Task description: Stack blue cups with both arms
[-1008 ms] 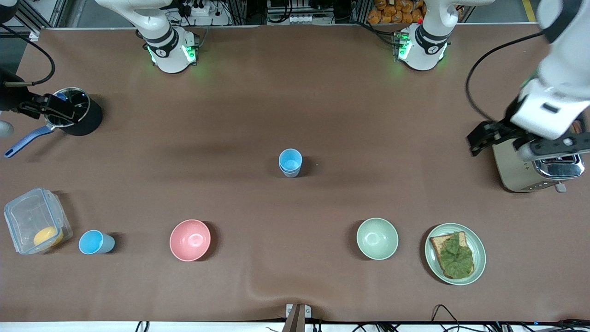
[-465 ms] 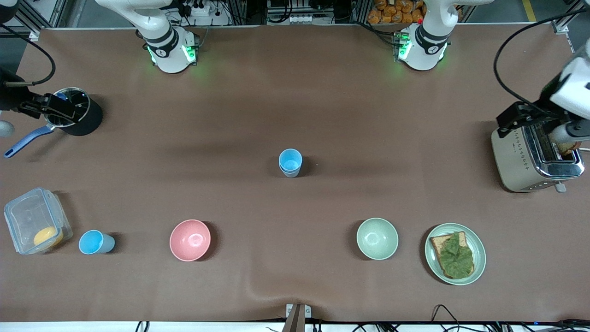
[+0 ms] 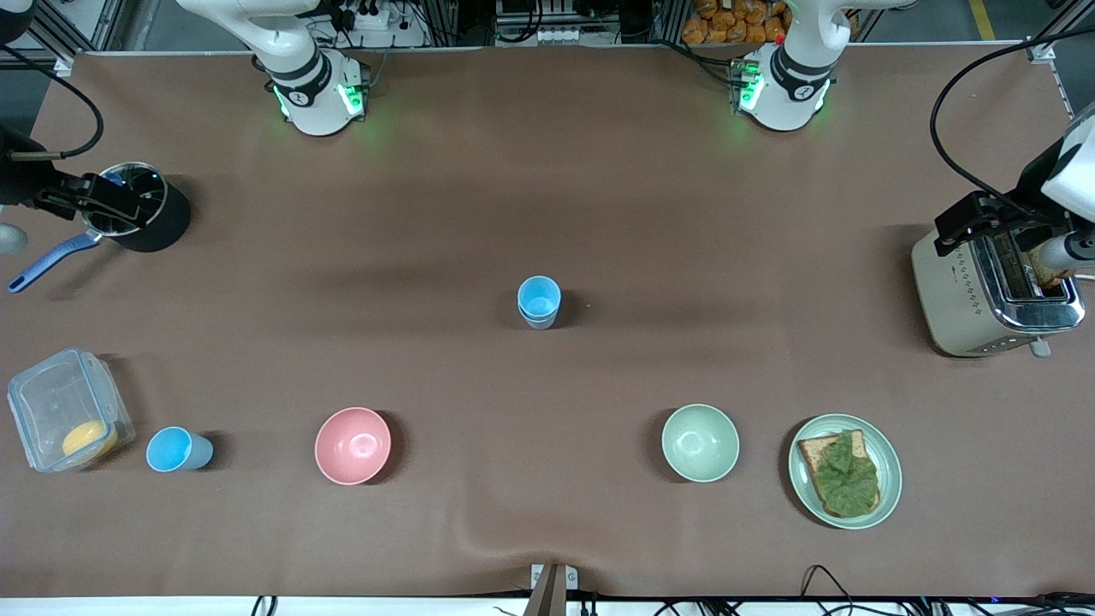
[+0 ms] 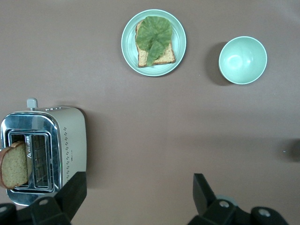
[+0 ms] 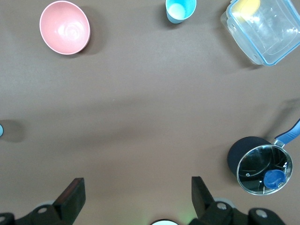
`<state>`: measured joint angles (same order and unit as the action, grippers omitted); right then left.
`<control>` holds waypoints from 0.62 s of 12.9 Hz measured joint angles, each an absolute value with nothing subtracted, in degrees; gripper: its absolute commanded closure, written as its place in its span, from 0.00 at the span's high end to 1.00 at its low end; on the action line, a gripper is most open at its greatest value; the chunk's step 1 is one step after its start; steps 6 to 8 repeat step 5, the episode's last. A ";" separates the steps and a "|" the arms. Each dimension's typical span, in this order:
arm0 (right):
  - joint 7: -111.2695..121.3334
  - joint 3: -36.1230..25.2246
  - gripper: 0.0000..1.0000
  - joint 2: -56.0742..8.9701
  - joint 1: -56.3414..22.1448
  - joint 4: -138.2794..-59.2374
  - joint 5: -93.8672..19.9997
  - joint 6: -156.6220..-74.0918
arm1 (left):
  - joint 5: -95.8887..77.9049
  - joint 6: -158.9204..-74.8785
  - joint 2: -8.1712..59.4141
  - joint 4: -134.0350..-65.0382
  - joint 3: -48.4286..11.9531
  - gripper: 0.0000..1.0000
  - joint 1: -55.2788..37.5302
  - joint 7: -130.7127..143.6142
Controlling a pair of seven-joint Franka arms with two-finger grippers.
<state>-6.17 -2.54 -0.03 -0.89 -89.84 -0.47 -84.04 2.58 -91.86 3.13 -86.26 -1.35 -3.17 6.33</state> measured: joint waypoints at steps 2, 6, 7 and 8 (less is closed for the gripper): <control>-6.17 -2.52 1.00 -0.03 -0.89 -89.84 -0.47 -84.03 | 2.57 -91.86 3.28 -86.30 -1.36 1.00 -2.84 6.33; -6.17 -2.49 1.00 -0.03 -0.89 -89.84 -0.47 -83.93 | 2.24 -91.47 3.28 -86.36 -1.31 1.00 -2.10 6.33; -6.17 -2.49 1.00 -0.03 -0.89 -89.84 -0.47 -83.93 | 2.24 -91.47 3.28 -86.36 -1.31 1.00 -2.10 6.33; -6.17 -2.49 1.00 -0.03 -0.89 -89.84 -0.47 -83.93 | 2.24 -91.47 3.28 -86.36 -1.31 1.00 -2.10 6.33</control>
